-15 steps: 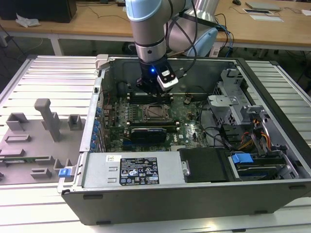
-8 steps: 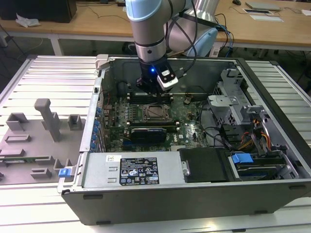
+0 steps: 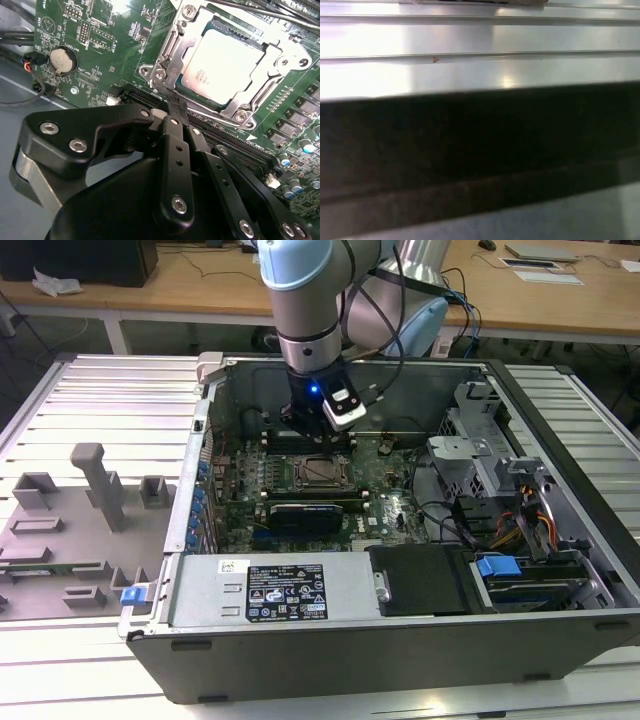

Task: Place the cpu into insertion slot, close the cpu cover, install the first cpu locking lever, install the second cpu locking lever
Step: 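Install the first cpu locking lever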

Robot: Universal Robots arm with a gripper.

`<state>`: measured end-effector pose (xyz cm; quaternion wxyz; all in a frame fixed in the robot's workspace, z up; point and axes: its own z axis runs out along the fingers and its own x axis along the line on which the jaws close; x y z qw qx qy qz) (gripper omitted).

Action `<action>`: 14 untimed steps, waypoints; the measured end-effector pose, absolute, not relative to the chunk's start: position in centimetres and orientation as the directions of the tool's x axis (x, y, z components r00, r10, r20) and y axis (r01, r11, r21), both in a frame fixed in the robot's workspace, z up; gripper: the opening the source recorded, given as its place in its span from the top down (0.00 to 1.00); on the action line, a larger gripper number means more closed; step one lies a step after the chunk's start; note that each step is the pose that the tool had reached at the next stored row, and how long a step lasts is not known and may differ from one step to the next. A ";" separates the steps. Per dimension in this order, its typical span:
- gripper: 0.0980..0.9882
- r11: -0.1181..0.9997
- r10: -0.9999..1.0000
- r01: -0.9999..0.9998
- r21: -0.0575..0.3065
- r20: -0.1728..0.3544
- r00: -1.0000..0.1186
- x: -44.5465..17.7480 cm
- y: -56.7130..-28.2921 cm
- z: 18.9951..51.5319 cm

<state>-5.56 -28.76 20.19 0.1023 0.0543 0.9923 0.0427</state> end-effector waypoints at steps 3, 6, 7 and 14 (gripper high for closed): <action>0.99 0.990 0.117 0.099 0.096 -0.198 -0.973 -5.6 -29.0 19.8; 0.99 0.990 0.117 0.099 0.096 -0.198 -0.973 -5.6 -29.0 19.9; 0.99 0.990 0.117 0.099 0.095 -0.198 -0.973 -5.6 -29.0 20.0; 0.99 0.990 0.117 0.099 0.097 -0.199 -0.973 -5.6 -29.0 21.0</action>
